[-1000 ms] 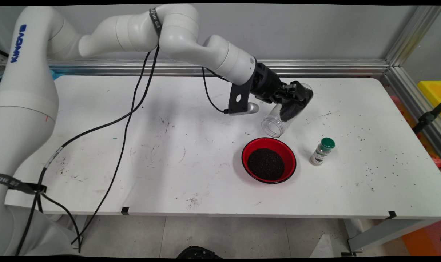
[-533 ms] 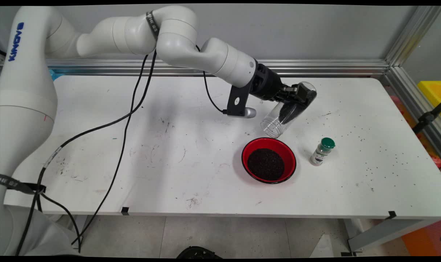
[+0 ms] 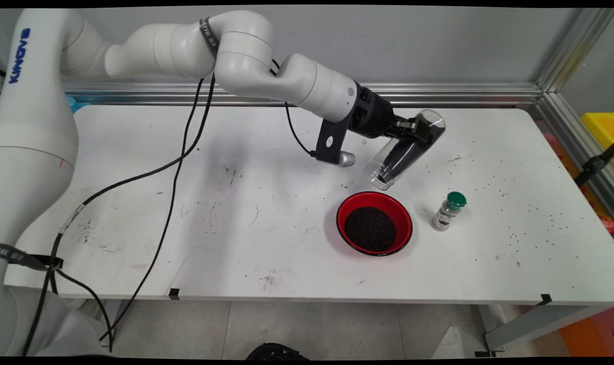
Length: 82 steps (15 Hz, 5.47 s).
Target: Pour the black seasoning powder in the red bowl
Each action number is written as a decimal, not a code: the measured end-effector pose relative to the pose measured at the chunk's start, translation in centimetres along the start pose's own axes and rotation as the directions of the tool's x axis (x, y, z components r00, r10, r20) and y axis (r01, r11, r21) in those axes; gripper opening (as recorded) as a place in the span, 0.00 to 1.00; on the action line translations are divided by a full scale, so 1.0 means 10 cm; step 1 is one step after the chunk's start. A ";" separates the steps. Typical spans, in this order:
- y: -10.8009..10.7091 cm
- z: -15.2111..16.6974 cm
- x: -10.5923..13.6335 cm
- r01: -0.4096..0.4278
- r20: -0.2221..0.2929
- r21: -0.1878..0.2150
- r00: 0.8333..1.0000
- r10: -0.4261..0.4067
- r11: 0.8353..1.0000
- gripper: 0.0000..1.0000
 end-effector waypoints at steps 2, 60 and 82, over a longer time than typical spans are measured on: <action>-0.02 -0.01 0.01 -0.014 0.008 0.001 1.000 0.014 1.000 0.00; -0.37 -0.04 0.20 -0.202 0.137 0.048 0.971 0.194 0.978 0.00; -0.39 -0.06 0.16 -0.232 0.172 0.045 0.960 0.221 0.972 0.00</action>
